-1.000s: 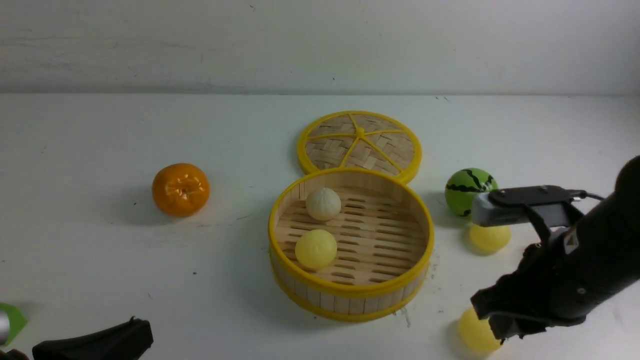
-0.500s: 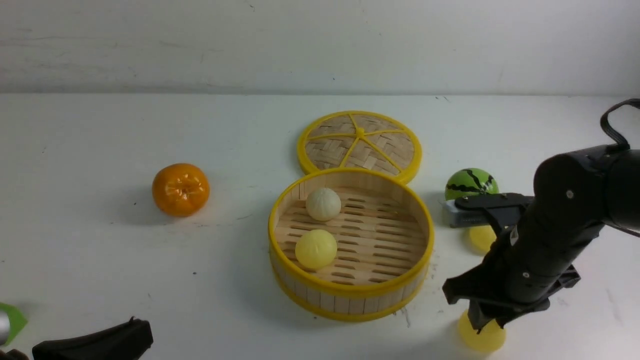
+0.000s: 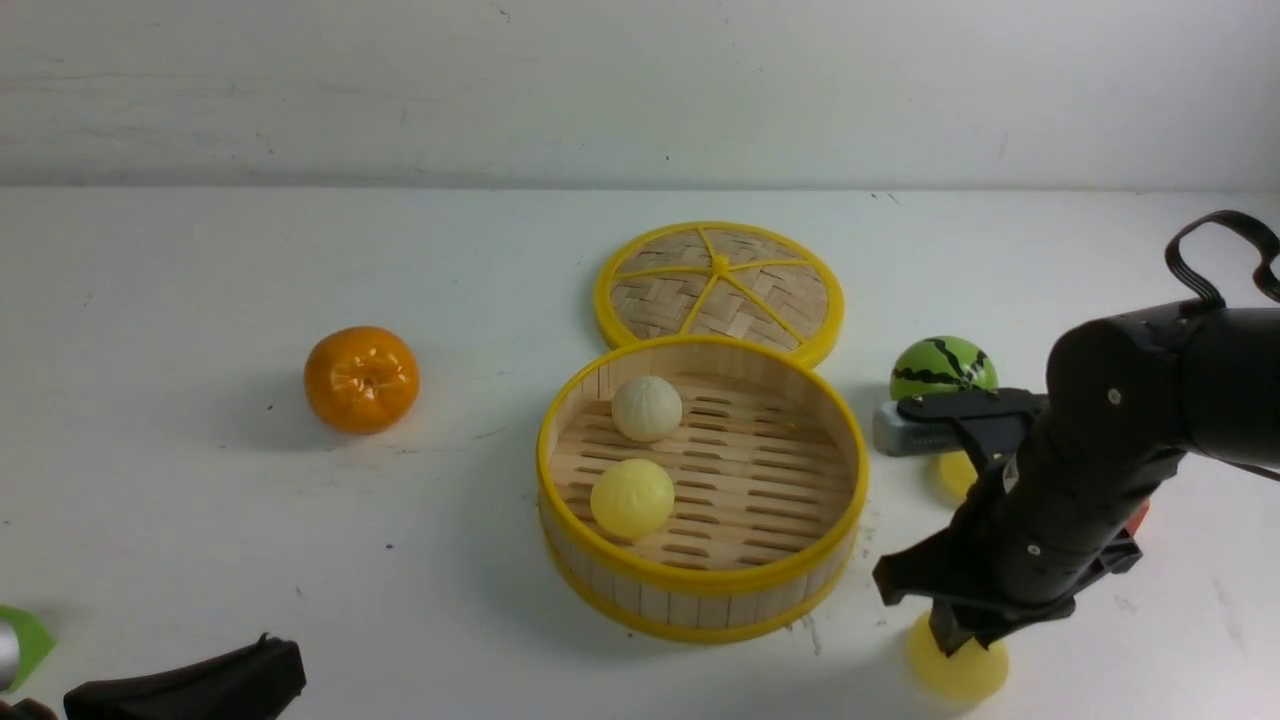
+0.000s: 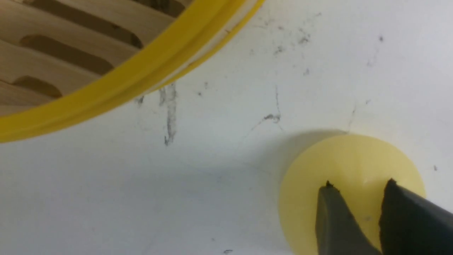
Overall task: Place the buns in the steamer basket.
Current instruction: Use the right arm to grab a steamed stuffed bun, then use the right arm to put the steamed stuffed bun into the steamer
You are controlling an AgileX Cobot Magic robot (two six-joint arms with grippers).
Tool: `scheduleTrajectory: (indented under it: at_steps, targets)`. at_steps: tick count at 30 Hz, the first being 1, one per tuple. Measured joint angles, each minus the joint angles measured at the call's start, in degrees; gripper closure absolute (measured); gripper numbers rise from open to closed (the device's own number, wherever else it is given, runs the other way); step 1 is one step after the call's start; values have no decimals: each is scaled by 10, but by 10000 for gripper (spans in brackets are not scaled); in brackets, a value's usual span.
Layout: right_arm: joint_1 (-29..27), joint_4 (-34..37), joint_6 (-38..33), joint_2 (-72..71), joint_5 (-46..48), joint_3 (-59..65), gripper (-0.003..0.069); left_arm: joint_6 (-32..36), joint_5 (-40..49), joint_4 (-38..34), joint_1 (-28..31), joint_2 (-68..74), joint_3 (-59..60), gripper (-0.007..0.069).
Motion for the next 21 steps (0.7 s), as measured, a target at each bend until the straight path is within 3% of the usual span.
scheduleTrajectory:
  at_steps: [7,21]
  targets:
    - [0,-4,-18,-6,12,0,644,0,0,0,0,0,0,617]
    - [0,-16,-24,-84,50,0,659,0,0,0,0,0,0,605]
